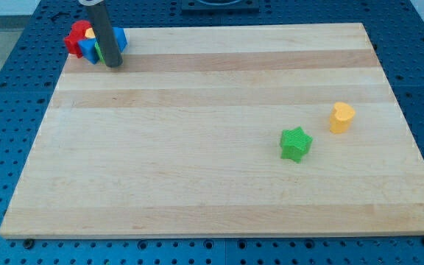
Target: Slide the yellow heart to the green star
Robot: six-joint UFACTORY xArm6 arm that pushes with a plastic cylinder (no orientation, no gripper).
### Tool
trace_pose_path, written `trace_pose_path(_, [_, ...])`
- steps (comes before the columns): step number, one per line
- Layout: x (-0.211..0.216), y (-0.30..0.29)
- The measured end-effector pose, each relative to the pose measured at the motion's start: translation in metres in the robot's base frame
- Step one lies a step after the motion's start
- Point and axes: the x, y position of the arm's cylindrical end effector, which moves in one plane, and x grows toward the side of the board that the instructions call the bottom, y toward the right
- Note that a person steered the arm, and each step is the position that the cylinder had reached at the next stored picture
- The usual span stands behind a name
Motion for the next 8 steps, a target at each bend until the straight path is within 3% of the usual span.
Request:
trace_pose_path(5, [0.019, 0.132])
trace_pose_path(8, [0.032, 0.324])
